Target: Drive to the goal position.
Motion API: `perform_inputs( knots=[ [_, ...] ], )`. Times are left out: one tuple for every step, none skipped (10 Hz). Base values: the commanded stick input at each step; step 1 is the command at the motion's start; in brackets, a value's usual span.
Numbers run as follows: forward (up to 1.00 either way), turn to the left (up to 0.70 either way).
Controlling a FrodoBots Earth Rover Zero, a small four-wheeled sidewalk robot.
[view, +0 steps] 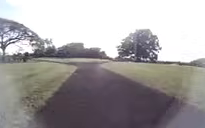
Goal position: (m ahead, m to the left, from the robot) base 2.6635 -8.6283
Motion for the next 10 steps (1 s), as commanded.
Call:
perform_inputs(
  knots=[
    [1.0,-0.27],
    [1.0,-0.27],
    [1.0,-0.27],
    [1.0,-0.27],
    [1.0,-0.27],
    [1.0,-0.27],
    [1.0,-0.27],
    [1.0,-0.27],
    [1.0,-0.27],
    [1.0,-0.27]
  ],
)
